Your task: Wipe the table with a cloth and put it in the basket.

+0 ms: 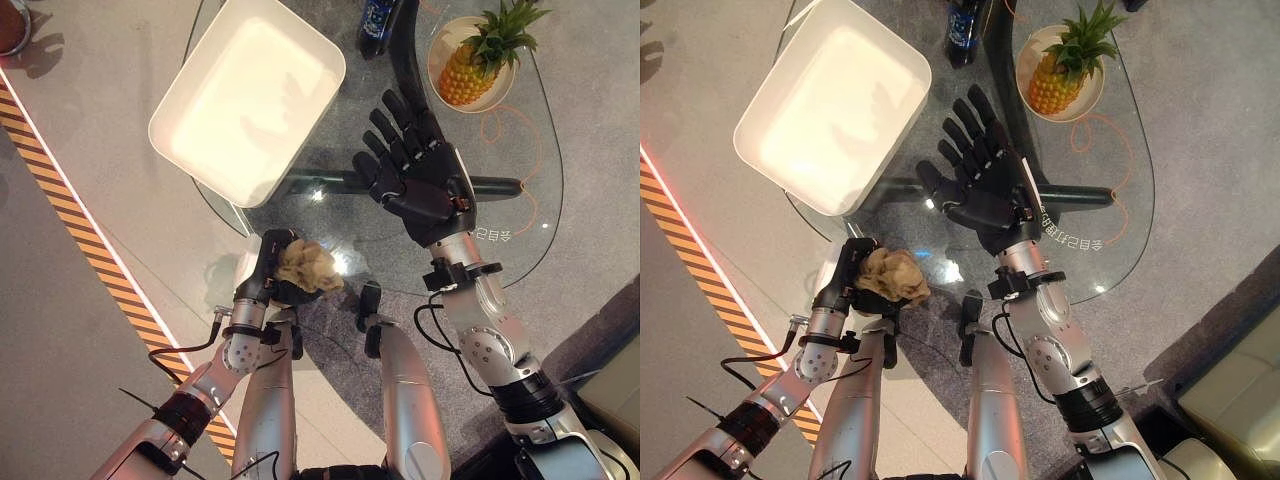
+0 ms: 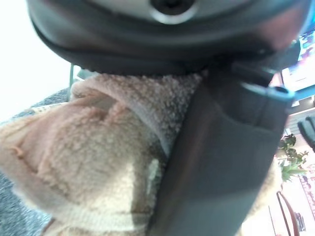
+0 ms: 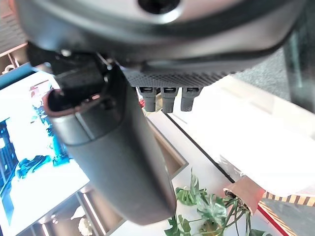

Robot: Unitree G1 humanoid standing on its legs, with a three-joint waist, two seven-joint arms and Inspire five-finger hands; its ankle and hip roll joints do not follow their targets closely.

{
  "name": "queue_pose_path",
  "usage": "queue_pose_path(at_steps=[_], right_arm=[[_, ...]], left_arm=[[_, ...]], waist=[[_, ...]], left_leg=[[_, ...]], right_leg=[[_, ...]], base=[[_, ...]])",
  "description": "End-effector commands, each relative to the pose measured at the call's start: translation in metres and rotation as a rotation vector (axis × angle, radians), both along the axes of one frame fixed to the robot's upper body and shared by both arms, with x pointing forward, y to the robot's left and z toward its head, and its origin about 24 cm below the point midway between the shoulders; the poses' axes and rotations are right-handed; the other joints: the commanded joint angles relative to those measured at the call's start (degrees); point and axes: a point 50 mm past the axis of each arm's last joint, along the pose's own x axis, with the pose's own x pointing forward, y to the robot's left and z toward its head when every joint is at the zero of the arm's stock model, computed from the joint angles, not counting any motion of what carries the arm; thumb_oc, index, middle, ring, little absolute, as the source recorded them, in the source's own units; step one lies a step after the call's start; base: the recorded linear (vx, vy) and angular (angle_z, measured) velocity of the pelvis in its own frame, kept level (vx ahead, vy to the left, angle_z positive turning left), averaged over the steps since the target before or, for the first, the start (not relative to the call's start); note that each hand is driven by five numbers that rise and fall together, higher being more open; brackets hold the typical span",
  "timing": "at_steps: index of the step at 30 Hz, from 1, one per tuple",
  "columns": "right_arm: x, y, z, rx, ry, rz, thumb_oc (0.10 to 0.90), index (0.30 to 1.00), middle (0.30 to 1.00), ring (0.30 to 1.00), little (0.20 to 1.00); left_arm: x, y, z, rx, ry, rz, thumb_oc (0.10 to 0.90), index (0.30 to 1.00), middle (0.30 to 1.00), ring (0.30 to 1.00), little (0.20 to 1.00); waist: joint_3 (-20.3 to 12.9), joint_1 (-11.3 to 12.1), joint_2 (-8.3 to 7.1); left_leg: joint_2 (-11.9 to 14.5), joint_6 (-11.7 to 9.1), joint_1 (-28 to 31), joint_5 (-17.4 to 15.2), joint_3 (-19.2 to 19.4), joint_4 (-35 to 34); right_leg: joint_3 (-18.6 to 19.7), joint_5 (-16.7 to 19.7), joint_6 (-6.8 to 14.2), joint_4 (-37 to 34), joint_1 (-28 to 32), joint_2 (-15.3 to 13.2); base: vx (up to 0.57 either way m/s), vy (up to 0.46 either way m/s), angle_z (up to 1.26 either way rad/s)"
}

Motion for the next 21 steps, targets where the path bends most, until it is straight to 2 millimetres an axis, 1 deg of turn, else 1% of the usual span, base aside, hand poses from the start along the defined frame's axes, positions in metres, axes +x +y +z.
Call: queue_pose_path(at_steps=[1, 3, 4, 7, 8, 9, 10, 17, 21], right_arm=[[-0.03, -0.011, 0.052, 0.078, -0.314, 0.006, 0.8, 0.9, 0.9, 0.9, 0.9], [-0.03, -0.012, 0.051, 0.077, -0.31, 0.008, 0.8, 0.9, 0.9, 0.9, 0.9], [-0.03, -0.012, 0.05, 0.074, -0.301, 0.009, 0.8, 0.9, 0.9, 0.9, 0.9], [-0.028, -0.012, 0.045, 0.072, -0.271, -0.002, 0.8, 0.9, 0.9, 0.9, 0.9], [-0.025, -0.012, 0.041, 0.07, -0.24, -0.015, 0.8, 0.9, 0.9, 0.9, 0.9], [-0.025, -0.012, 0.041, 0.07, -0.24, -0.015, 0.8, 0.9, 0.9, 0.9, 0.9], [-0.024, -0.012, 0.039, 0.063, -0.227, -0.029, 0.8, 0.9, 0.9, 0.9, 0.9], [-0.016, -0.016, 0.016, -0.01, -0.097, -0.084, 0.8, 0.9, 0.9, 0.9, 0.9], [-0.013, -0.015, -0.001, -0.059, -0.013, -0.082, 0.8, 0.9, 0.9, 0.9, 0.9]], left_arm=[[-0.006, -0.02, 0.036, -0.088, -0.208, -0.115, 0.1, 0.3, 0.3, 0.3, 0.2], [-0.006, -0.018, 0.035, -0.112, -0.207, -0.098, 0.1, 0.3, 0.3, 0.3, 0.2], [-0.007, -0.014, 0.037, -0.167, -0.216, -0.071, 0.1, 0.3, 0.3, 0.3, 0.2], [-0.008, -0.011, 0.044, -0.195, -0.284, -0.037, 0.1, 0.3, 0.3, 0.3, 0.2], [-0.009, -0.008, 0.054, -0.224, -0.348, -0.005, 0.1, 0.3, 0.3, 0.3, 0.2], [-0.009, -0.008, 0.054, -0.224, -0.348, -0.005, 0.1, 0.3, 0.3, 0.3, 0.2], [-0.008, -0.005, 0.059, -0.236, -0.374, 0.007, 0.1, 0.3, 0.3, 0.3, 0.2], [-0.011, 0.016, 0.103, -0.274, -0.593, 0.086, 0.1, 0.3, 0.3, 0.3, 0.2], [-0.015, 0.025, 0.122, -0.237, -0.694, 0.121, 0.1, 0.3, 0.3, 0.3, 0.2]], waist=[[-1.4, 1.29, -0.01], [-1.4, 1.23, -0.05], [-1.4, 1.26, -0.11], [-1.4, 1.33, -0.19], [-1.4, 1.44, -0.07], [-1.4, 1.44, -0.07], [-1.4, 1.44, -0.02], [-1.4, 1.68, 0.57], [-1.4, 1.84, 1.02]], left_leg=[[-2.67, 4.02, 4.74, -4.04, 4.06, -2.72], [-2.7, 4.01, 4.65, -3.97, 4.06, -2.77], [-2.64, 3.97, 4.59, -3.85, 4.09, -2.91], [-2.57, 3.89, 4.46, -3.82, 4.04, -2.81], [-2.71, 3.83, 4.34, -3.79, 3.93, -2.68], [-2.71, 3.83, 4.34, -3.79, 3.93, -2.68], [-2.81, 3.83, 4.35, -3.76, 3.92, -2.69], [-3.48, 3.6, 4.6, -3.32, 3.7, -3.0], [-3.63, 3.37, 4.69, -3.12, 3.77, -2.98]], right_leg=[[-2.02, 3.19, -1.03, -1.38, 0.57, 5.47], [-1.95, 3.35, -1.04, -1.52, 0.48, 5.53], [-1.89, 3.34, -1.05, -1.52, 0.37, 5.63], [-2.0, 3.18, -1.09, -1.41, 0.33, 5.53], [-2.03, 3.08, -1.12, -1.32, 0.32, 5.49], [-2.03, 3.08, -1.12, -1.32, 0.32, 5.49], [-2.02, 3.12, -1.09, -1.37, 0.32, 5.47], [-2.15, 2.8, -1.3, -1.56, 0.65, 5.29], [-2.13, 2.44, -1.52, -1.31, 0.63, 5.04]], base=[[0.0, 0.0, 0.0], [0.0, 0.0, 0.0], [0.0, 0.0, 0.0], [0.0, 0.0, 0.0], [0.0, 0.0, 0.0], [0.0, 0.0, 0.0], [0.0, 0.0, 0.0], [0.0, 0.0, 0.0], [0.0, 0.009, 0.0]])
